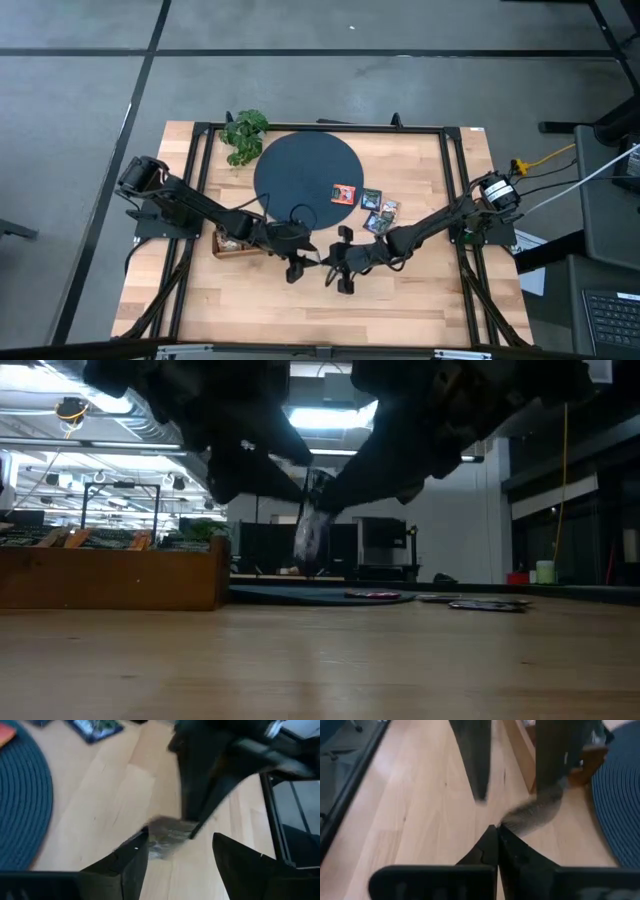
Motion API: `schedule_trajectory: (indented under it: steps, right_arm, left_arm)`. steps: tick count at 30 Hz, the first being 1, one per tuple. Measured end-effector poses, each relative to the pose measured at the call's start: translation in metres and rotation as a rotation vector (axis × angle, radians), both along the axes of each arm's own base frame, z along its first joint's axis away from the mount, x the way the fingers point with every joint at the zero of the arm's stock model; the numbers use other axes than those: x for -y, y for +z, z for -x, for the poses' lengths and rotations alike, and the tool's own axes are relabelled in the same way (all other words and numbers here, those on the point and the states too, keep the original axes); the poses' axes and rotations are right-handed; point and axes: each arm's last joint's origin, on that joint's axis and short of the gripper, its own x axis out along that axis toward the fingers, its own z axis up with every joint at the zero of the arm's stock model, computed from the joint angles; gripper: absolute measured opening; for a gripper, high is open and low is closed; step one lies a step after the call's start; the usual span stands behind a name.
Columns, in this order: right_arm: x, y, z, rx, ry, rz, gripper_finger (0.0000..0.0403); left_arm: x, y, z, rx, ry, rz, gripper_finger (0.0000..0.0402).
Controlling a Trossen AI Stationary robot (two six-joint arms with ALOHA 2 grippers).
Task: Pick & Place Tea
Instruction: Put the purple tea bag into the right section of the wooden organizer
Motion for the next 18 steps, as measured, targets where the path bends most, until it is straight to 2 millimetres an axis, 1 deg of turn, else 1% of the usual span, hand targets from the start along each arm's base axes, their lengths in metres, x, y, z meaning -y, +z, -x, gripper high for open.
schedule_trajectory:
  steps: [8,13,18]
  right_arm:
    - [-0.005,-0.003,0.004,-0.056,0.042,-0.072,0.0002]
    - [-0.005,0.001,0.001,-0.006,0.059,-0.066,0.0002]
    - [0.001,0.006,-0.005,0.049,0.052,-0.066,0.0002]
  left_arm:
    - [-0.002,0.022,0.009,0.055,-0.084,-0.072,0.0214]
    - [0.0,0.021,0.011,0.016,-0.174,-0.019,0.0214]
    - [0.0,0.018,0.012,-0.012,-0.178,-0.012,0.0214]
